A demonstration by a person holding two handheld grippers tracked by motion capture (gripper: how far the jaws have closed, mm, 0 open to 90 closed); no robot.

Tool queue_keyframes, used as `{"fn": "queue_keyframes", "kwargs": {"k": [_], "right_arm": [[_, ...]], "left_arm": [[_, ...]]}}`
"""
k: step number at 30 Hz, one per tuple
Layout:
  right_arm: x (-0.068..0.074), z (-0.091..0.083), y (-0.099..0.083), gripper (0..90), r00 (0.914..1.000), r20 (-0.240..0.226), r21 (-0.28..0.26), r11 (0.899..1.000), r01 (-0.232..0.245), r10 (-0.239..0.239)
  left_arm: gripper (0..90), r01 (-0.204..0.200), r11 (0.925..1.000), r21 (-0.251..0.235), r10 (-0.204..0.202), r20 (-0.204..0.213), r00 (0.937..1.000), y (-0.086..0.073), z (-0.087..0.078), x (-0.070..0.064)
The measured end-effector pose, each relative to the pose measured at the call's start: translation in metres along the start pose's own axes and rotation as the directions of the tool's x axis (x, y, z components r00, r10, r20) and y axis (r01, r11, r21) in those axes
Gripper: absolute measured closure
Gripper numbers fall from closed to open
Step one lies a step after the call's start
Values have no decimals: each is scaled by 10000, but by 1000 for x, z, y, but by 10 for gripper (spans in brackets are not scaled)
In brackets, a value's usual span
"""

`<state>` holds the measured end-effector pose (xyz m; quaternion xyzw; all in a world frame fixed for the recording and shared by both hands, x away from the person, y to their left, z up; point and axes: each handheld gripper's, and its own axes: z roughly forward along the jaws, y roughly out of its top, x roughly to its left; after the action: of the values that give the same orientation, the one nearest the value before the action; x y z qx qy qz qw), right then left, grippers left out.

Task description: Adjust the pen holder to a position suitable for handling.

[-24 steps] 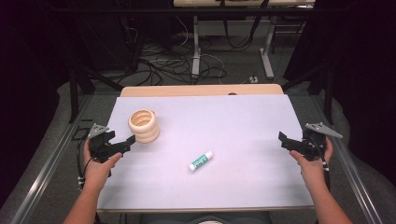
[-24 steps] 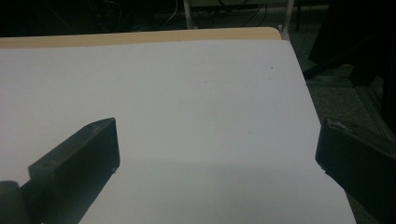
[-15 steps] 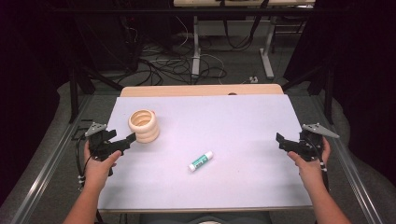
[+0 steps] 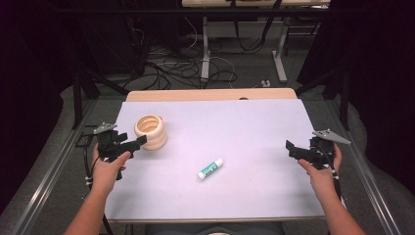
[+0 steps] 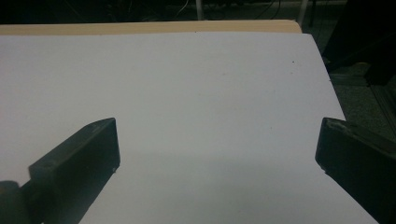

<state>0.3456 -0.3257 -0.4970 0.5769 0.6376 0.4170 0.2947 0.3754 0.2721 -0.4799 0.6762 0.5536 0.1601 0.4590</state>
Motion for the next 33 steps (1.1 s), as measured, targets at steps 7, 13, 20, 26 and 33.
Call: {"fn": "queue_keyframes", "kwargs": {"k": [7,13,20,26,33], "right_arm": [[2,1,0,0,10000,-89,10,10000,16,-16],[4,-1,0,1,9998,-142,17,9999,-108,108],[5,-1,-1,6,9997,-230,138,9998,-107,110],[6,0,-1,6,9995,-284,205,9997,-137,143],[5,1,-2,9,9993,-334,257,9996,-148,156]], "left_arm": [[125,239,9994,240,-238,-50,9997,15,2,2],[155,942,9947,414,-950,184,9953,36,1,8],[166,1718,9838,503,-1731,230,9846,54,5,16],[248,2453,9669,705,-2458,-6,9693,65,13,25],[313,3135,9448,956,-3092,-568,9493,71,22,32]]}}
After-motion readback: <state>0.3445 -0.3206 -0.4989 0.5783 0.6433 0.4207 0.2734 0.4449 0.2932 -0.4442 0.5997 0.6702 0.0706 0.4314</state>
